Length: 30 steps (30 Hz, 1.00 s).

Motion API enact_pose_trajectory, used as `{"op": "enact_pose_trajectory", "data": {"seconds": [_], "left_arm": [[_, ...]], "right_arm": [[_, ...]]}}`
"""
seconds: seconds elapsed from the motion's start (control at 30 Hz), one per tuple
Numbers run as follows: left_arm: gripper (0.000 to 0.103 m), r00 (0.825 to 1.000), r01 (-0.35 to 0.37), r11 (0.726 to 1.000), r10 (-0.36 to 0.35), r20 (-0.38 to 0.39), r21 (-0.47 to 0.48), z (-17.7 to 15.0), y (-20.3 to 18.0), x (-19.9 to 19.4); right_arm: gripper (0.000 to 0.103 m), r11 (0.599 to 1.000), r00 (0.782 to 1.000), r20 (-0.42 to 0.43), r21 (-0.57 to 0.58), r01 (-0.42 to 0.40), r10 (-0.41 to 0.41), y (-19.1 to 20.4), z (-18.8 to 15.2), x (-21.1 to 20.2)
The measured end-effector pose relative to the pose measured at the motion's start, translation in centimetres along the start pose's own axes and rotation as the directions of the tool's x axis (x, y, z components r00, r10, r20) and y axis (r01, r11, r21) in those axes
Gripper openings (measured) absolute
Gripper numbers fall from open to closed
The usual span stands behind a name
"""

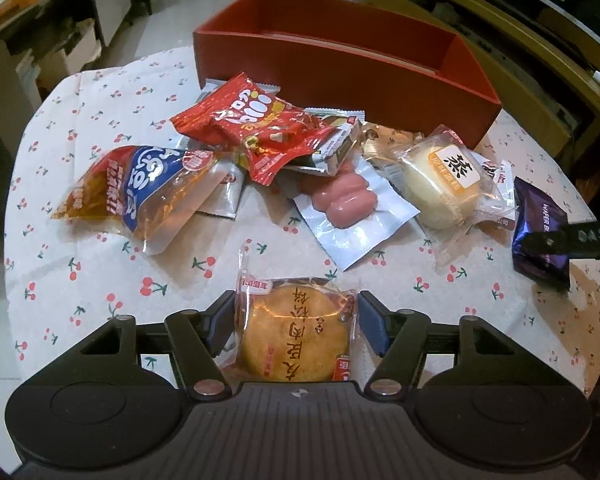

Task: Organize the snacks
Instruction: 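Grasp the round pastry bun with the left tool while the right tool grasps the blue wafer biscuit, then carry the pastry bun and wafer biscuit into the red box with both tools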

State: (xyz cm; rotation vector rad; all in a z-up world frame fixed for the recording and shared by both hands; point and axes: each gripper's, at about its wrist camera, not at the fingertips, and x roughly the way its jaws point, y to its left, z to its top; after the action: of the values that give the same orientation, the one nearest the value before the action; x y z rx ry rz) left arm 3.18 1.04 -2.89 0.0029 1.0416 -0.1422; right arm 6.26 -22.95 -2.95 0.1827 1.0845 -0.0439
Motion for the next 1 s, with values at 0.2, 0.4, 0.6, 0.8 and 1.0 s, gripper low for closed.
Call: {"op": "enact_pose_trajectory", "data": {"seconds": [0.2, 0.4, 0.6, 0.8, 1.0], "left_arm": [[0.073, 1.000, 0.002, 0.999, -0.002, -0.013, -0.038, -0.5, 1.0, -0.6], [0.079, 1.000, -0.003, 0.999, 0.002, -0.023, -0.044, -0.6, 1.0, -0.3], [0.083, 0.999, -0.023, 1.000, 0.023, -0.024, -0.002, -0.7, 0.2, 0.0], [0.085, 0.999, -0.029, 1.000, 0.029, -0.027, 0.002, -0.7, 0.0, 0.1], [0.082, 0.999, -0.013, 1.000, 0.012, -0.033, -0.009, -0.8, 0.3, -0.2]], "right_arm": [[0.037, 1.000, 1.000, -0.010, 0.030, 0.002, -0.001, -0.8, -0.5, -1.1], [0.056, 0.988, 0.998, -0.011, 0.137, -0.065, 0.067, -1.8, 0.3, -1.3], [0.084, 0.994, 0.999, -0.038, 0.108, -0.022, 0.026, 0.2, 1.4, 0.9], [0.079, 0.998, 0.998, 0.009, 0.011, 0.068, -0.068, 1.0, 0.8, 1.5], [0.071, 0.997, 0.999, -0.007, -0.053, 0.052, -0.052, 0.3, -1.2, -0.1]]}}
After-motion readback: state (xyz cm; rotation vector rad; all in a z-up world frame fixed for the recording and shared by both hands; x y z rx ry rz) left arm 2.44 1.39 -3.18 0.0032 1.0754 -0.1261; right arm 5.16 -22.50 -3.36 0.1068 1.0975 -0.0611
